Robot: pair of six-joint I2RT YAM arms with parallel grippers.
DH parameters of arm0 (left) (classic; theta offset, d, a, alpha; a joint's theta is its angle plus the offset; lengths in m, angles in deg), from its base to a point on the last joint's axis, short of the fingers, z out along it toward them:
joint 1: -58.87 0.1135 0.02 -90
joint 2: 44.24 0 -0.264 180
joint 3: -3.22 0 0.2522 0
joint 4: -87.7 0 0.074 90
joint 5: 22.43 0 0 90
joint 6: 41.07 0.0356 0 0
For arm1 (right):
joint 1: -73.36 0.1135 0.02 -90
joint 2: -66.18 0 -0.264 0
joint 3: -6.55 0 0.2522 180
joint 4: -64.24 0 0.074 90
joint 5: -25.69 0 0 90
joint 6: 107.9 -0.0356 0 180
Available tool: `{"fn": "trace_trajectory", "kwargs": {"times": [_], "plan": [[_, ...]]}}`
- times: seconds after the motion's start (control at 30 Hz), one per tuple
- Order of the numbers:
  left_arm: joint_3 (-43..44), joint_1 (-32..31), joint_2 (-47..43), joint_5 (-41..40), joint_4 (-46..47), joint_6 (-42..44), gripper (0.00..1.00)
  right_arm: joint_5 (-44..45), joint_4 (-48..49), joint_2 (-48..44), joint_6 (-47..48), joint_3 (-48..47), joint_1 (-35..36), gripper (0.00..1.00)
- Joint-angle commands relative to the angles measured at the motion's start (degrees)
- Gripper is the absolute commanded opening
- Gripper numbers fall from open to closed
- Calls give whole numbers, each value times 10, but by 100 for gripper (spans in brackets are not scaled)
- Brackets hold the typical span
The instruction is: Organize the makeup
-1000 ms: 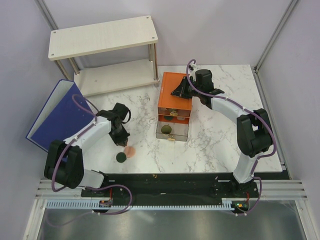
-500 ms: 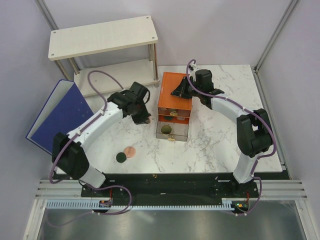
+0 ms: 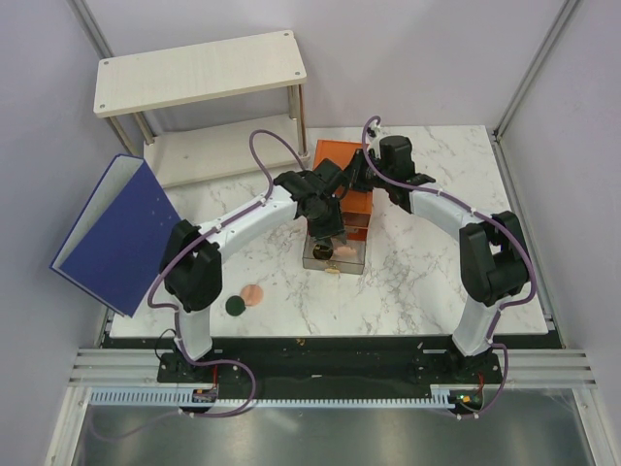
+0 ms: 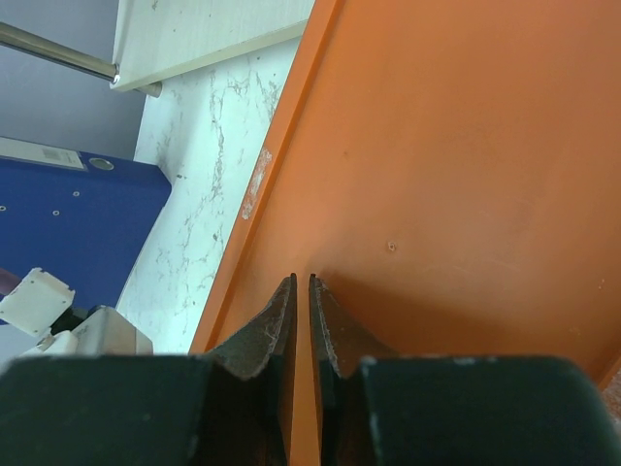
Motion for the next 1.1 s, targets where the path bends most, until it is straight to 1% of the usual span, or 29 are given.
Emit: {"fn": "trace_trajectory", "kwargs": {"times": [0.0,0.1,0.23,0.3,0.33,0.37,0.4,0.43,0.47,0.53,0.57,0.63,0.67,0.77,0.87,1.07], "plan": [[29,-3,3,17,-13,29,48,7,-66,9,13,29,0,18],[27,-3,-9,-7,-22,38,52,9,-65,9,14,29,1,18],[18,8,-30,-41,-45,51,52,8,-66,11,15,25,-1,17],[-24,25,-51,-47,-47,43,50,7,-66,11,17,24,1,17],[-45,33,-81,-48,-45,39,50,7,-66,10,17,24,0,17],[-94,41,-97,-59,-45,34,49,8,-66,9,18,23,0,18],[-119,60,-114,-65,-45,22,48,8,-66,9,18,23,1,18],[-146,70,-154,-71,-42,17,47,8,-66,9,19,23,0,18],[-200,81,-173,-73,-39,12,47,7,-66,9,19,23,0,18],[-250,111,-230,-80,-36,3,46,8,-66,9,19,23,1,18],[-296,119,-250,-85,-37,-1,44,8,-66,9,19,24,0,18],[-337,141,-278,-93,-36,-14,42,7,-64,11,18,25,0,18],[-372,147,-300,-94,-36,-16,42,7,-65,11,19,25,1,18],[-424,163,-314,-96,-33,-21,41,6,-65,12,19,25,0,18],[-459,173,-305,-91,-26,-27,41,6,-66,12,20,26,0,18],[-489,182,-273,-78,18,-33,40,4,-63,12,17,30,0,17]]}}
